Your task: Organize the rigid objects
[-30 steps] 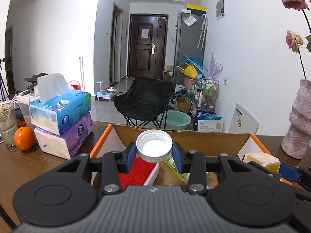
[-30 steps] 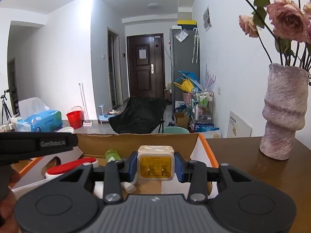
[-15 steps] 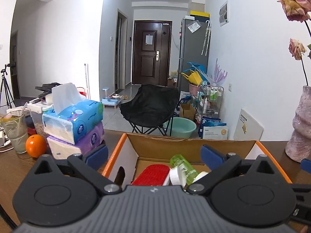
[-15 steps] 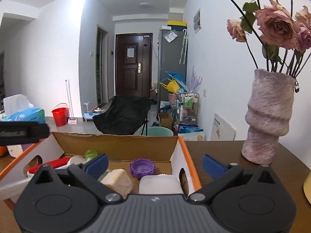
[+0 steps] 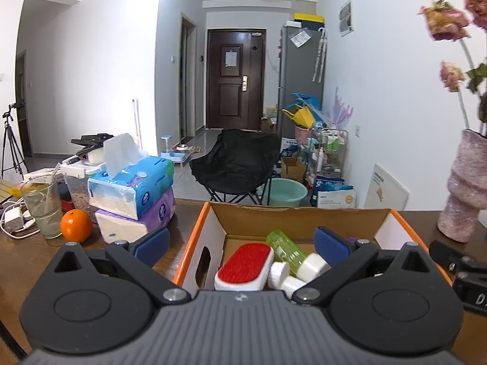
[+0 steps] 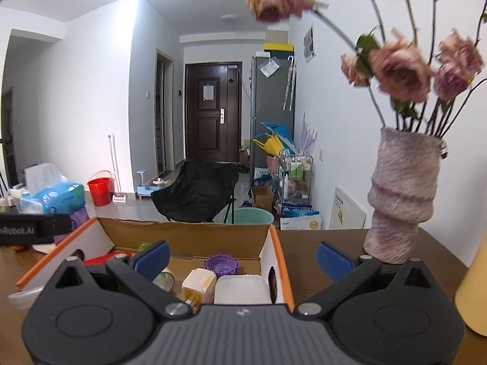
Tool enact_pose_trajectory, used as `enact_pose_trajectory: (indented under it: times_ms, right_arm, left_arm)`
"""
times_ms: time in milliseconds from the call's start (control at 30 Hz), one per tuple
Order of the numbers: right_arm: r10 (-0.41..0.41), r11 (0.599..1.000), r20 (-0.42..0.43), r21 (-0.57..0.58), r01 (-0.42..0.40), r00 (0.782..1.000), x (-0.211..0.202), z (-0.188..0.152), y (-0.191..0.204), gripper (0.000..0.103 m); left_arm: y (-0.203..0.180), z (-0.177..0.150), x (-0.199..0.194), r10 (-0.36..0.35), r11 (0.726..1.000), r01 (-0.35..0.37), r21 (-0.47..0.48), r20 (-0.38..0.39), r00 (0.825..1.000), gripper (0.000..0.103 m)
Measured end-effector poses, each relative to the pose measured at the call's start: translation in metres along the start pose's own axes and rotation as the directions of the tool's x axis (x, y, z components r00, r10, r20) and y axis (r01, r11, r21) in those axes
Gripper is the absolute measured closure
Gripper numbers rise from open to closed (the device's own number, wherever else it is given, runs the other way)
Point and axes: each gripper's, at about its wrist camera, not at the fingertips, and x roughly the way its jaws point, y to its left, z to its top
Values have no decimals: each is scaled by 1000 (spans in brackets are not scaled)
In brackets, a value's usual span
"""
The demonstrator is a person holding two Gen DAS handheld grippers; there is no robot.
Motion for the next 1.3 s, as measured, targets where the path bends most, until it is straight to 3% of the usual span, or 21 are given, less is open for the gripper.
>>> enact_pose_trajectory:
  times_ms: [333,567,933,1300]
  right_arm:
    - [9,1000,48,28,-10,999,-113,0,-8,0]
    - [6,999,67,43,-9,998,-210,-21,-2,0]
    - [0,1000,91,11,-1,996,-361,-64,17,0]
    - [4,1000,55,-27,-3,998,-456,-120,28,0]
  left_arm:
    - [10,-18,-103,-59,998,59,-3,20,998,0]
    - [28,-40,-199,-94,996,93,6,50,994,0]
    - [52,-104,-348,-101,994,98,41,67,993,0]
    - [69,-162,-431,-113,993,111,38,56,992,0]
